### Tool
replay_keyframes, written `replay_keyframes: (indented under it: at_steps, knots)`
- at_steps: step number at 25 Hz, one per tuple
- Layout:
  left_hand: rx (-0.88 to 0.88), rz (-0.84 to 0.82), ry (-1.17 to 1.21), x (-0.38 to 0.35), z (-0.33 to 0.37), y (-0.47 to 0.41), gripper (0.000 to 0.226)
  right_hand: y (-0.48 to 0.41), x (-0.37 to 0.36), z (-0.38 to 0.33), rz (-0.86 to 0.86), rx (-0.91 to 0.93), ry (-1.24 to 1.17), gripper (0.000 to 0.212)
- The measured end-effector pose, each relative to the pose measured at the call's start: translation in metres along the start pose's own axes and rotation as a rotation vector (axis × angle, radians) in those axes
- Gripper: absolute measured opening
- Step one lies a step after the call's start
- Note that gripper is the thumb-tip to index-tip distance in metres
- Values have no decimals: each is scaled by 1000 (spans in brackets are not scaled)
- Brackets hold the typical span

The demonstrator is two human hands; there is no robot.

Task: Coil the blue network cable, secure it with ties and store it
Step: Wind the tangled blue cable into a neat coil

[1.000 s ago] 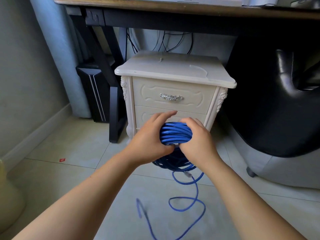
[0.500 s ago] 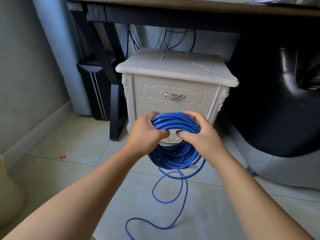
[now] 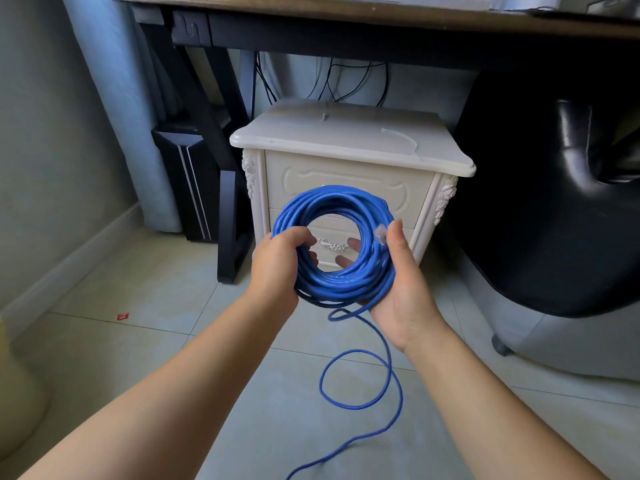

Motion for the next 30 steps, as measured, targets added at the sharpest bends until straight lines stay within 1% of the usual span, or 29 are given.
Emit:
replay_keyframes:
  at_steps: [1,2,3,5,7,9,10,12,13,15,16,17,20,21,22,24,26,28,30]
  knots:
    - [18,19,31,0,-1,0,15,0,-3,3,-14,16,13,96]
    - [22,31,41,0,-3,2,14,1,-4,4,-17,28,31,99]
    - [19,33,41,-1,-4,5,13,1,-4,3,4,38,61,93]
    - [22,-7,32,-4,-8,10,13,2,1,-2,81,45,142,65]
    - [40,-117,24,-7,-11,13,14,1,7,-5,182,13,217,37]
    - [62,-230,-38,-8,-9,12,15,0,12,-6,259,1,241,19]
    - [69,-288,-119,-7,-6,12,14,0,14,-8,287,13,233,16]
    - [56,-409,-314,-3,-1,10,17,-2,19,-12,315,58,218,20]
    - [34,-450,-391,0,2,8,29,-3,21,-14,320,94,264,23]
    - [-51,-483,-485,6,8,2,62,-2,21,-20,289,173,498,29]
    - [-112,-492,-531,7,9,0,72,1,20,-22,247,206,642,33]
    - [-188,-504,-615,8,11,0,79,2,18,-24,193,231,776,37]
    - [-472,-541,-1039,8,10,2,87,8,11,-27,-6,251,1045,46]
    - [-539,-564,-1127,7,10,4,87,8,10,-28,-46,252,1105,47]
    - [-564,-588,-1152,6,9,7,83,9,10,-29,-61,254,1147,49]
    - [-547,-586,-1122,4,8,10,64,9,10,-31,-69,264,1185,50]
    - [-536,-509,-1121,3,5,12,41,11,10,-31,-76,271,1179,50]
    - [-526,-448,-1034,0,4,13,28,11,10,-32,-51,289,1105,48]
    - [-485,-420,-898,-3,5,15,26,11,7,-35,-12,319,995,48]
Point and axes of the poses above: each hand's wrist, its own y-axis away from the middle knuckle, its own x-axis out of the back of the hand, z = x × y, the point moved 2 cm from there along -y, towards the middle knuckle, and after that the axes turned 4 degrees about -z, right-handed, at the moved point
